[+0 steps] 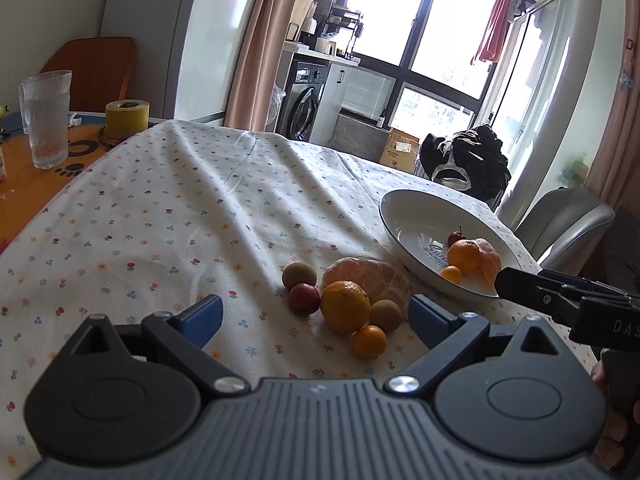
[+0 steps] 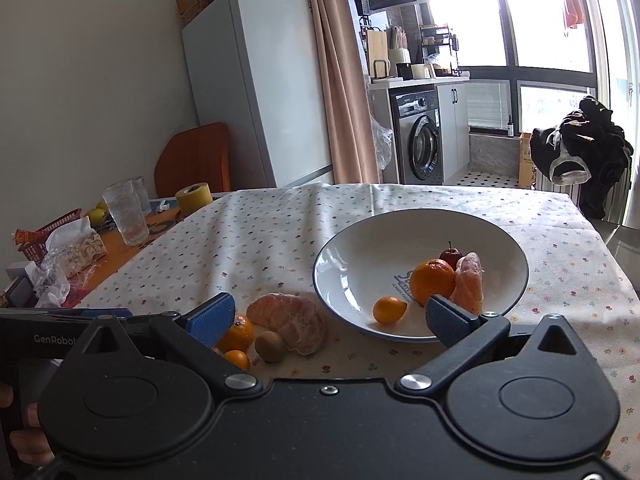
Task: Organize fruits
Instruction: 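Release the peeled mandarin into the bowl beside the orange, then withdraw the open right gripper from the bowl toward the fruit pile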
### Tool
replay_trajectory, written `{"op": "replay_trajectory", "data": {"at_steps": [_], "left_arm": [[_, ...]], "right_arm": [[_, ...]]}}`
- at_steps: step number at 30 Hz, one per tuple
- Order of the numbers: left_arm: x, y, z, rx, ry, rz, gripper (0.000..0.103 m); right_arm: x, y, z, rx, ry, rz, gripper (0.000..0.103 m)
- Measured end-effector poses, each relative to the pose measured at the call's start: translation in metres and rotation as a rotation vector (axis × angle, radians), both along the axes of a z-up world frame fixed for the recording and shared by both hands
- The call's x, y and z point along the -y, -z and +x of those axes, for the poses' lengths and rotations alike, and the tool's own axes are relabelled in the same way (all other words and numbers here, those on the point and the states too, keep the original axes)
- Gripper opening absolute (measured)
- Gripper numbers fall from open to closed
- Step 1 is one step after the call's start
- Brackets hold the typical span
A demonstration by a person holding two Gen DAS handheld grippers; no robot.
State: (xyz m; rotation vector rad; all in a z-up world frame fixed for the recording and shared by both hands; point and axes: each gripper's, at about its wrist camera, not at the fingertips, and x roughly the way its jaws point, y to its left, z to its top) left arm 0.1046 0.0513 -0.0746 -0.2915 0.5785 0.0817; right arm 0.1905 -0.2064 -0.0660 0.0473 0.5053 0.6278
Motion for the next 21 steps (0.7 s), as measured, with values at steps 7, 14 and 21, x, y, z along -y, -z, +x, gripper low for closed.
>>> {"op": "replay_trajectory", "data": {"at_steps": [7, 14, 21], "left_arm": [[0.003, 0.009, -0.003, -0.013, 0.036, -0.004, 0.097], [0.002, 0.018, -0.002, -0.011, 0.053, -0.020, 0.096], [0.007, 0.031, 0.006, -0.045, 0.073, -0.044, 0.081]], "right_arm": [[-0.007, 0.007, -0.004, -0.020, -0.018, -0.033, 0.103], [-0.013, 0.013, -0.007, -0.030, -0.039, -0.053, 0.103], [-0.015, 0.024, -0.007, -0.036, -0.064, -0.068, 0.096]]}}
